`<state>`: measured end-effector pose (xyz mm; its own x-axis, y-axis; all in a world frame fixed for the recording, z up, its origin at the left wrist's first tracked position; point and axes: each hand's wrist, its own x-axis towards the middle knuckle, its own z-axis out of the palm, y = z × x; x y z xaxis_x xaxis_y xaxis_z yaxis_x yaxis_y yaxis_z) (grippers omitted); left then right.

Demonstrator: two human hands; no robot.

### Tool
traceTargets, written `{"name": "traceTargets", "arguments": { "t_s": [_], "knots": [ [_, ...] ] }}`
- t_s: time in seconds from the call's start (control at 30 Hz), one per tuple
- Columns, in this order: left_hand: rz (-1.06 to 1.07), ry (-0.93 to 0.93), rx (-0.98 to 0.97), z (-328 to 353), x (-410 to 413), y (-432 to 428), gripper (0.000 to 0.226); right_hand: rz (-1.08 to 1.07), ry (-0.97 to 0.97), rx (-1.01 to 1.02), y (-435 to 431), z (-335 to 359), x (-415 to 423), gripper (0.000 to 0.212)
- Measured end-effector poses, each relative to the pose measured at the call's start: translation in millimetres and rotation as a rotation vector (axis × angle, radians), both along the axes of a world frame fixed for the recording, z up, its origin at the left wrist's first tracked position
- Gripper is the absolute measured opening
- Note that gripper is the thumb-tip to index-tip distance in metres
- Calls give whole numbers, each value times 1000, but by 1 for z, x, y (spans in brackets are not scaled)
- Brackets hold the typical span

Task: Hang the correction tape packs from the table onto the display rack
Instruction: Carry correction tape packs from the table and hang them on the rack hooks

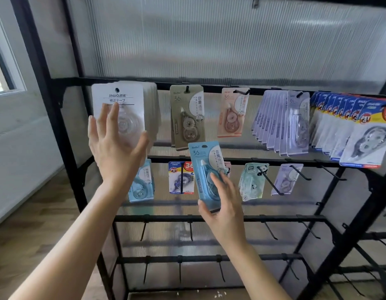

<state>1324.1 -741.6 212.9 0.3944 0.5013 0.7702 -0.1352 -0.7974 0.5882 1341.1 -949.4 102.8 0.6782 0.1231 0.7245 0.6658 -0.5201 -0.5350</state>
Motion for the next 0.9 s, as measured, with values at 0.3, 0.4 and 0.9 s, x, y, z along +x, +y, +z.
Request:
{"name": "traceTargets", "arguments": {
  "t_s": [0.3,0.4,0.9],
  "knots": [
    [0,4,16,-1,10,12,74,-1,8,-18,3,3,4,63],
    [-31,20,48,-10,14,15,76,6,19,-19,6,1,4,64],
    [-42,38,63,-20,7,13,95,-48,20,-16,4,-7,-5,63]
  ]
}}
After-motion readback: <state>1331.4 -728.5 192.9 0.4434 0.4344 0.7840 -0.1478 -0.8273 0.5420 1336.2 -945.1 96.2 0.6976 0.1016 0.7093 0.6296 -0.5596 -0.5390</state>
